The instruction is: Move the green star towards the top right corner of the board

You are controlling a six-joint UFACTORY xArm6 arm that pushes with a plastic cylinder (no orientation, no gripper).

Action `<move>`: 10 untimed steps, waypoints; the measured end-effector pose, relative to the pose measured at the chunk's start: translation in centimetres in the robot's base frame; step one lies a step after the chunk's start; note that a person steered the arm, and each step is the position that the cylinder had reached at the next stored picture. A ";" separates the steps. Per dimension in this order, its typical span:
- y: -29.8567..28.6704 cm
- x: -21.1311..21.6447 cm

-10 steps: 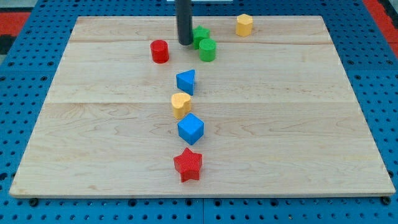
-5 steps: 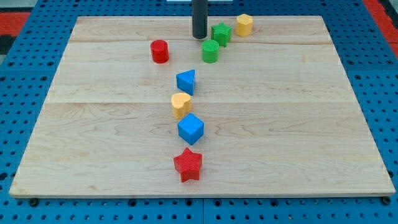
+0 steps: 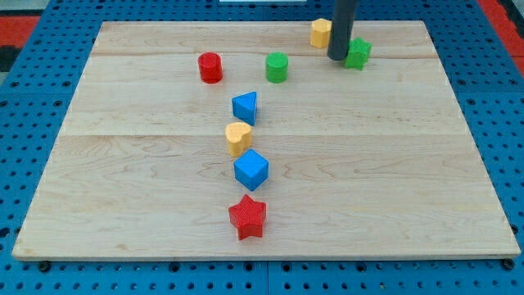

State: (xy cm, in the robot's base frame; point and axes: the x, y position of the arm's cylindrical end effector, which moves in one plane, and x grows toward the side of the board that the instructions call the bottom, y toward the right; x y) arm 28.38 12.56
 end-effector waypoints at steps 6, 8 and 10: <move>11.2 -1.3; 10.1 -5.8; 3.4 -1.6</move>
State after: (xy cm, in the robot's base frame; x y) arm 26.80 15.98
